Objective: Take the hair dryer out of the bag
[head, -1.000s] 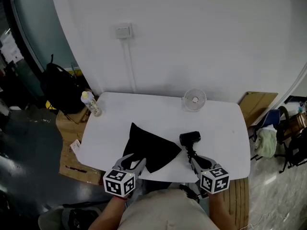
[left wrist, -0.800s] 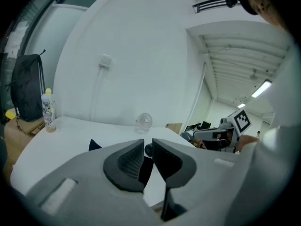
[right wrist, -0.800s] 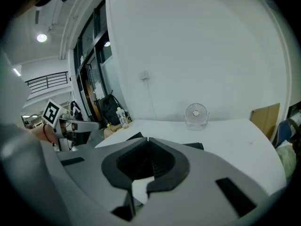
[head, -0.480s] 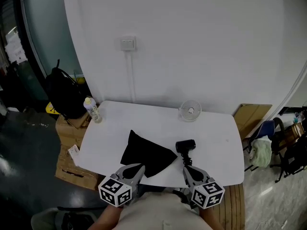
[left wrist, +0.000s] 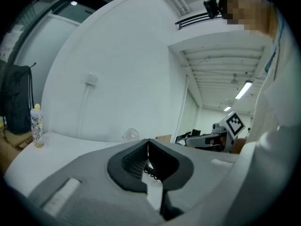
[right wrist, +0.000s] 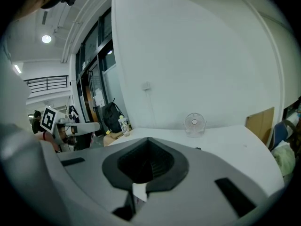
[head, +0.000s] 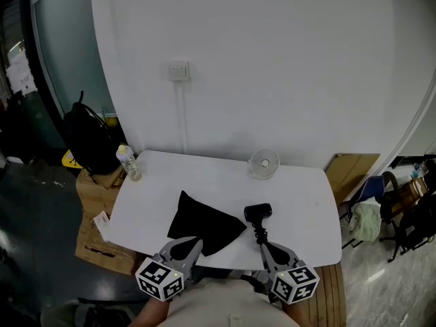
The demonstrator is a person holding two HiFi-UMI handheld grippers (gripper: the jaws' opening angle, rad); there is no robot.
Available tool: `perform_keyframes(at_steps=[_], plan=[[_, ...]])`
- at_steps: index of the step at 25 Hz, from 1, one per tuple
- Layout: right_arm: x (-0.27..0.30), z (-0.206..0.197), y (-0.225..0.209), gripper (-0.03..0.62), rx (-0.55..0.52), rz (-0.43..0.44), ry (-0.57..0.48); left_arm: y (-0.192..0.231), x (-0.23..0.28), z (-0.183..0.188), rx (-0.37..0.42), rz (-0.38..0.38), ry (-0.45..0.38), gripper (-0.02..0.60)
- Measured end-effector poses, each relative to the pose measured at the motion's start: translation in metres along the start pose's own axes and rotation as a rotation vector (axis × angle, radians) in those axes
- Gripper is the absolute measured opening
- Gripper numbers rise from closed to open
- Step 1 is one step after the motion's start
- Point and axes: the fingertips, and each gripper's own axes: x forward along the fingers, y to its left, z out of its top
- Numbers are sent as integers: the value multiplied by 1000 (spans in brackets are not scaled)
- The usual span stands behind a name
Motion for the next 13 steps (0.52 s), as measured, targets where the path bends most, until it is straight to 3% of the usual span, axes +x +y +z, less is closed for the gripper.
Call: perform_keyframes(at_steps=[13], plan=[[-9,-11,6,15,-6,-6,45,-9,-11,-9,-47,-38,-1,11]])
